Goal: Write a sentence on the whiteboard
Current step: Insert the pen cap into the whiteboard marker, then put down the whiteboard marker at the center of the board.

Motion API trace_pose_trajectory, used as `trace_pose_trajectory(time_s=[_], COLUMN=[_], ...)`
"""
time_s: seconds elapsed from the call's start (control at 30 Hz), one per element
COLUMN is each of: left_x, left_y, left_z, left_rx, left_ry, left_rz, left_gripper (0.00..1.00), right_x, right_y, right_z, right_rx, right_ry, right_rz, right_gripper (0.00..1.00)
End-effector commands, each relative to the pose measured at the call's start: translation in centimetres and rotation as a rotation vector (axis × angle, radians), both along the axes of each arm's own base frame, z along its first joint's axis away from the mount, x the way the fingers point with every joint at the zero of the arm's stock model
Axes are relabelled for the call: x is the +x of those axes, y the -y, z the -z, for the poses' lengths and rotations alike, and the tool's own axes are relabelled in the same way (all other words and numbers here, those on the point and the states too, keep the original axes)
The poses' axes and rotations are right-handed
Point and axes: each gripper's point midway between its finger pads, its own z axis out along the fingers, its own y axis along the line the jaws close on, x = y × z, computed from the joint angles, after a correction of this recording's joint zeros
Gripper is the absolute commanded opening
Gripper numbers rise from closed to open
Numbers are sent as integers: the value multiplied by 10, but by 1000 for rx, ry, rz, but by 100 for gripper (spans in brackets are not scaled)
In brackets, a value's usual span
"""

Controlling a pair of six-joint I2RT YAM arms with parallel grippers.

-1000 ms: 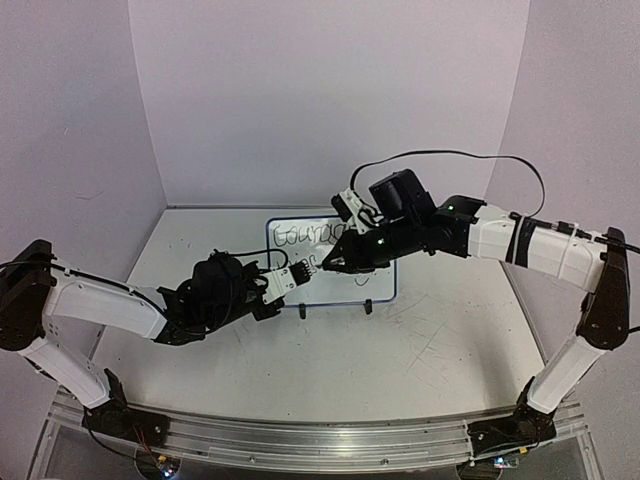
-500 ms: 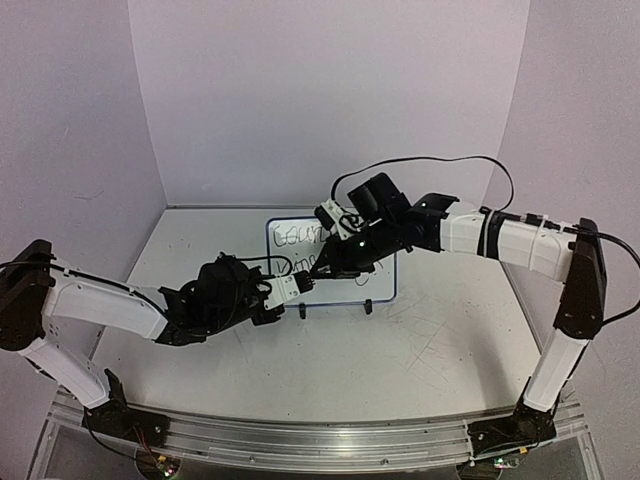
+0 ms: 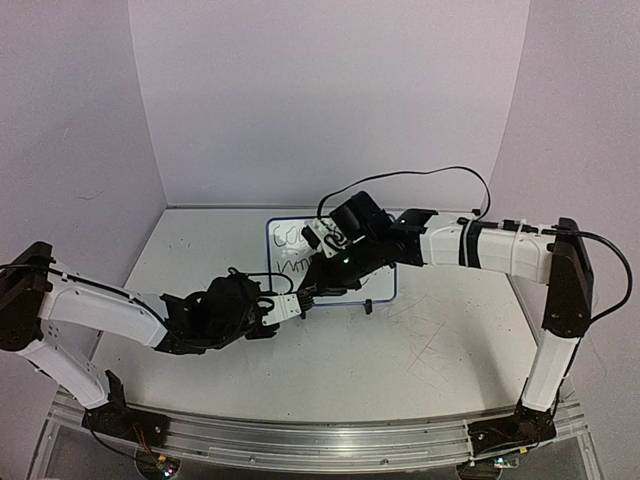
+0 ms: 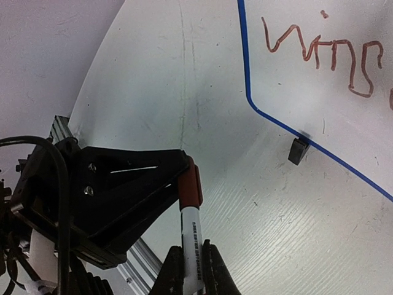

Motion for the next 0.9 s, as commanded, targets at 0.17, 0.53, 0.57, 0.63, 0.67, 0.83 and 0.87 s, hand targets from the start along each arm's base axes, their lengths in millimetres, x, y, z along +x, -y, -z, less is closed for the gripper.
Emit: trace_pose_trajectory(time_s=[0.17, 0.53, 0.57, 0.63, 0.67, 0.83, 0.87], left_x=[-50, -35, -35, -39, -41, -50, -53], left_y=[60, 25, 20, 11, 9, 11, 12], left_z=[-112, -69, -64, -55, -54, -28, -23], left_rx=[-353, -325, -333, -361, -366, -337, -340], left_ry=[141, 61, 47, -12, -23, -186, -228], left_rz=[206, -9, -32, -51, -50, -67, -75], left_gripper=[0, 0, 0, 0, 0, 0, 0], right_x=[-9, 5, 6, 5, 6, 2, 0], right_y=[-30, 49, 59, 93, 100, 157, 167], right_z=[9, -53, -62, -101, -109, -188, -200], right_rx=[113, 139, 146, 186, 186, 215, 221], right_ry=[14, 206, 232, 321, 345, 563, 602], right_rz=[-6, 146, 159, 205, 225, 342, 368], right_gripper=[0, 39, 45, 64, 68, 83, 84])
